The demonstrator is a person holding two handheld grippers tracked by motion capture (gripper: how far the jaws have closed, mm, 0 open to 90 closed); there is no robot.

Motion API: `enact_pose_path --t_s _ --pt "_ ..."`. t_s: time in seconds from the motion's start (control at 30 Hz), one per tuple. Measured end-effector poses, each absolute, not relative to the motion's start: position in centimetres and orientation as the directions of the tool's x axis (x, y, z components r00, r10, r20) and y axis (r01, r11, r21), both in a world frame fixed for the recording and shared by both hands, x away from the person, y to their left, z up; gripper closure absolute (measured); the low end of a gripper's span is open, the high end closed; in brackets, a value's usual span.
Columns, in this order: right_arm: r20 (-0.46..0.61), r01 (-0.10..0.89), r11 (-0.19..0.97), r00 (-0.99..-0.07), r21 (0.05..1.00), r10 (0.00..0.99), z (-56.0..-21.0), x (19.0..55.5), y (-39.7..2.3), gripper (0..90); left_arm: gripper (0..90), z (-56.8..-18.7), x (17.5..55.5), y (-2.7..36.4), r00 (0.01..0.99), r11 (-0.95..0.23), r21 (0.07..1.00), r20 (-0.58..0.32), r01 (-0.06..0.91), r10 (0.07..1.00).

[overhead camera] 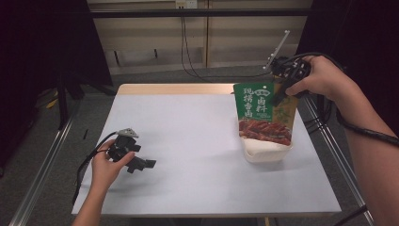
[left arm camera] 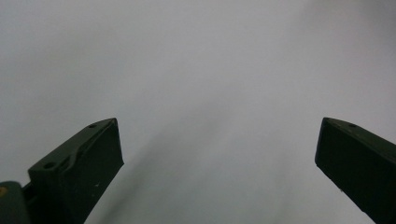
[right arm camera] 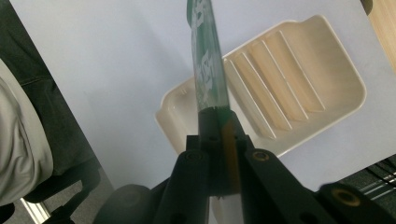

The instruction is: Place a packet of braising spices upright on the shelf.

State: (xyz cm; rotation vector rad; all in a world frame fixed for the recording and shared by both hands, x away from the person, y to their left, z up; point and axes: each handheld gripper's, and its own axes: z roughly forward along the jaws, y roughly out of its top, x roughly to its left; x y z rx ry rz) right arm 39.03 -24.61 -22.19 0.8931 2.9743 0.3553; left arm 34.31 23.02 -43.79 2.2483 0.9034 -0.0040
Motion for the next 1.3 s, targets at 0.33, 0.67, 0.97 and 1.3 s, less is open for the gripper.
enact_pose_path --t_s 0.33,0.67,0.97,1.3 --pt "0.055 0.564 0.796 -0.822 0.218 0.567 -22.7 38.9 -25.7 90.0 0.6 -43.8 34.3 23.0 0.756 -0.508 0.610 -0.248 0.608 0.606" --pt "0.055 0.598 0.771 -0.796 0.219 0.603 -23.0 39.1 -26.3 90.0 0.6 -43.9 34.3 23.0 0.759 -0.514 0.607 -0.246 0.606 0.603" --pt "0.061 0.615 0.760 -0.784 0.212 0.618 -23.7 39.3 -26.7 90.0 0.6 -43.8 34.2 23.0 0.761 -0.519 0.605 -0.245 0.604 0.600" --pt "0.078 0.620 0.760 -0.782 0.193 0.618 -25.4 39.7 -26.5 90.0 0.6 -43.9 34.2 22.9 0.761 -0.518 0.604 -0.247 0.605 0.600"
